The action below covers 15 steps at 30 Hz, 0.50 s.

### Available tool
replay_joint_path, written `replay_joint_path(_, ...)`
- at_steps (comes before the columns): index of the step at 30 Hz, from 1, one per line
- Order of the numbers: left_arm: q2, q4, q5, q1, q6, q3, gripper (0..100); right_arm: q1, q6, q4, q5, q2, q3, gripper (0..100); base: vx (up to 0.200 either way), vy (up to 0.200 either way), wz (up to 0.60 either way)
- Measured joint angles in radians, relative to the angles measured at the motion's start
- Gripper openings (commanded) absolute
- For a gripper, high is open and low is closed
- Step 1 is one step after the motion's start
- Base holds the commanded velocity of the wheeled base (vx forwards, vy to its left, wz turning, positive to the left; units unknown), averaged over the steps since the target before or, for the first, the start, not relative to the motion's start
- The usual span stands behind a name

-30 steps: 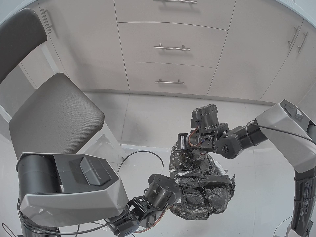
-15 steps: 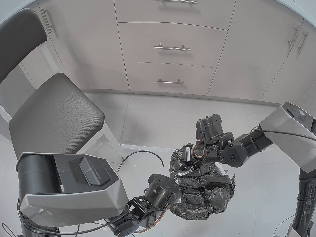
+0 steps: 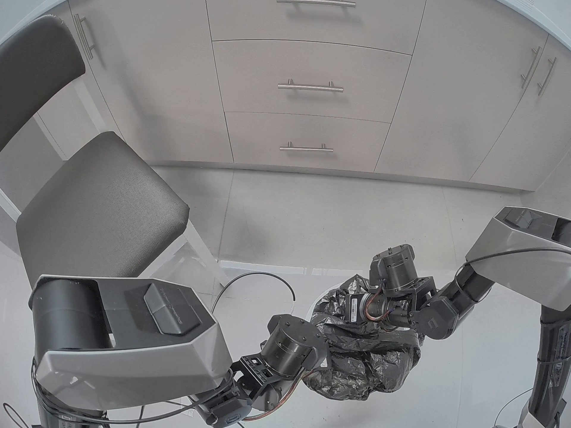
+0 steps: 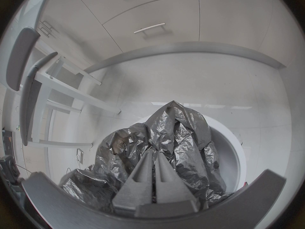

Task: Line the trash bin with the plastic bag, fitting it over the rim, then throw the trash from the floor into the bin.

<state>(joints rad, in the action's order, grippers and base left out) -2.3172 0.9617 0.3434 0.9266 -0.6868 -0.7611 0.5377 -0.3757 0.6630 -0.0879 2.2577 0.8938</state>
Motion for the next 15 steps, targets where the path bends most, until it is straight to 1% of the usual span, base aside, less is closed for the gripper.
replay_joint_path(6, 0.000, 0.000, 0.000, 0.000, 0.000, 0.001, 0, -0.010, -0.018, 0.009, 0.004, 0.034, -0.005, 0, 0.000, 0.000, 0.00)
replay_joint_path(15, -0.001, 0.000, 0.000, -0.001, 0.000, 0.001, 0, -0.057, -0.015, 0.034, 0.005, 0.109, 0.050, 0, 0.000, 0.000, 0.00)
